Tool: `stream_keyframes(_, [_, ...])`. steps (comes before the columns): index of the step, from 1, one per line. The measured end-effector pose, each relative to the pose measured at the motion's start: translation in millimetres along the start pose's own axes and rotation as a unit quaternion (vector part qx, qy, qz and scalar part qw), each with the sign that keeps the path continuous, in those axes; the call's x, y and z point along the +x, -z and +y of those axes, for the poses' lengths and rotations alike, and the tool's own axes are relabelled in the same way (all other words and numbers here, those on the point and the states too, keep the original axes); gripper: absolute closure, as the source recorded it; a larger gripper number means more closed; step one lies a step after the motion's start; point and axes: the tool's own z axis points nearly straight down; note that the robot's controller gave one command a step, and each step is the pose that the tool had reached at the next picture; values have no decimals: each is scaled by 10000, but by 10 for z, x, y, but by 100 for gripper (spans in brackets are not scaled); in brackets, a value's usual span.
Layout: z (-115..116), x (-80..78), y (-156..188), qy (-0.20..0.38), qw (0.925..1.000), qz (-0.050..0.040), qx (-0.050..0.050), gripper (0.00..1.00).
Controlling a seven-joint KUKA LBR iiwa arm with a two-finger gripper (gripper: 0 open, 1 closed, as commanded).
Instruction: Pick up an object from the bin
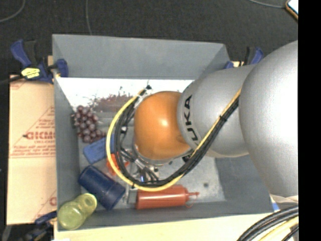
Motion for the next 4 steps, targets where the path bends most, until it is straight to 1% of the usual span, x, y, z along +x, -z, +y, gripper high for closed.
stream_keyframes(1, [-7, -22, 36, -26, 10000, -36, -7, 0])
stream_keyframes(2, [-38, -548, -469, -115, 9999, -47, -13, 0])
stream_keyframes(3, [105, -881, -127, -725, 9973, -82, -31, 0])
stream_keyframes(4, [-89, -1072, -352, -919, 9958, -46, -19, 0])
